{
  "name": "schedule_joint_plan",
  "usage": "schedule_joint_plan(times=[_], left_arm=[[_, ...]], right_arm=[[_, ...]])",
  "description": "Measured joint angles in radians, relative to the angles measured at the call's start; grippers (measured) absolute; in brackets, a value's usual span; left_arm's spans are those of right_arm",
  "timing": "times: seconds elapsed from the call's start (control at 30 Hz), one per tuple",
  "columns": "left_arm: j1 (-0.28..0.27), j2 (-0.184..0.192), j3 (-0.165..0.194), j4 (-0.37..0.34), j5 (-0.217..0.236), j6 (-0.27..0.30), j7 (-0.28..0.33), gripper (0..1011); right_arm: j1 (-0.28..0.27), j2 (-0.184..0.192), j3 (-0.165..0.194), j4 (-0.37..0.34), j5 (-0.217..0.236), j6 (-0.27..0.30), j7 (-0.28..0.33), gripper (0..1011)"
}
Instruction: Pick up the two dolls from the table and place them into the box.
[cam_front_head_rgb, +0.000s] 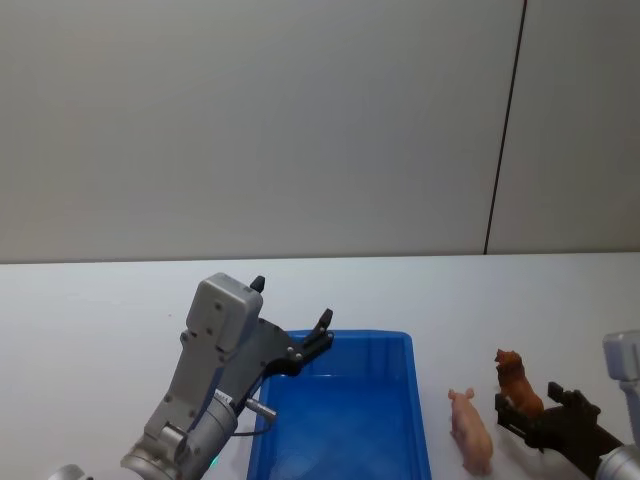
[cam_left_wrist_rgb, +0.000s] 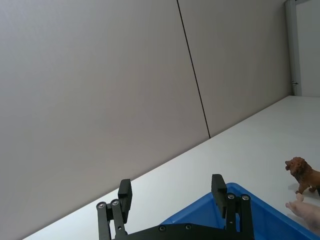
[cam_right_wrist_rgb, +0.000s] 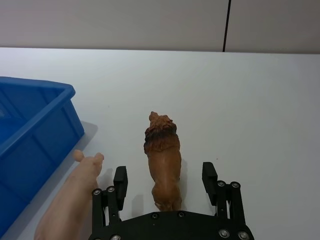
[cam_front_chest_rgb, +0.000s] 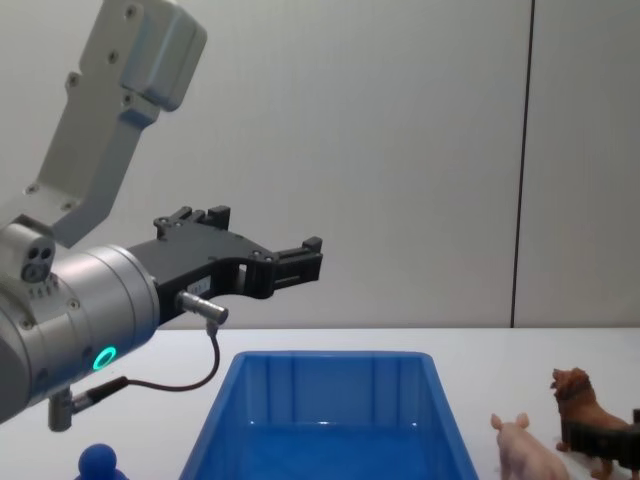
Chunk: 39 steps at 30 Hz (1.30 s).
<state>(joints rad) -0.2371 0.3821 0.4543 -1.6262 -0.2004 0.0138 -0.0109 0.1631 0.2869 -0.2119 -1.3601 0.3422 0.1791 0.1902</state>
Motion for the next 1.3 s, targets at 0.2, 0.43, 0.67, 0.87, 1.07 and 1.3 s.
schedule_joint_plan(times=[0.2,0.43,0.67,0.87,1.07,1.3], left_arm=[[0.000,0.000,0.000,0.000,0.000,0.000,0.000,1004],[0.000,0.000,0.000,0.000,0.000,0.000,0.000,1004],[0.000,0.000,0.000,0.000,0.000,0.000,0.000,1004],[0.000,0.000,0.000,0.000,0.000,0.000,0.000,1004],[0.000,0.000,0.000,0.000,0.000,0.000,0.000,1004],[0.000,0.000,0.000,0.000,0.000,0.000,0.000,1004]], right_arm=[[0.022,-0.011,-0.005,0.039,0.000,0.016,0.010,782],[0.042,-0.021,-0.011,0.074,-0.009,0.030,0.022,572],[0.050,-0.026,-0.016,0.081,-0.031,0.023,0.024,347],[0.051,-0.026,-0.020,0.063,-0.064,-0.003,0.016,276],[0.050,-0.026,-0.025,0.031,-0.099,-0.031,0.008,276],[0.057,-0.031,-0.034,-0.025,-0.140,-0.061,0.024,276]])
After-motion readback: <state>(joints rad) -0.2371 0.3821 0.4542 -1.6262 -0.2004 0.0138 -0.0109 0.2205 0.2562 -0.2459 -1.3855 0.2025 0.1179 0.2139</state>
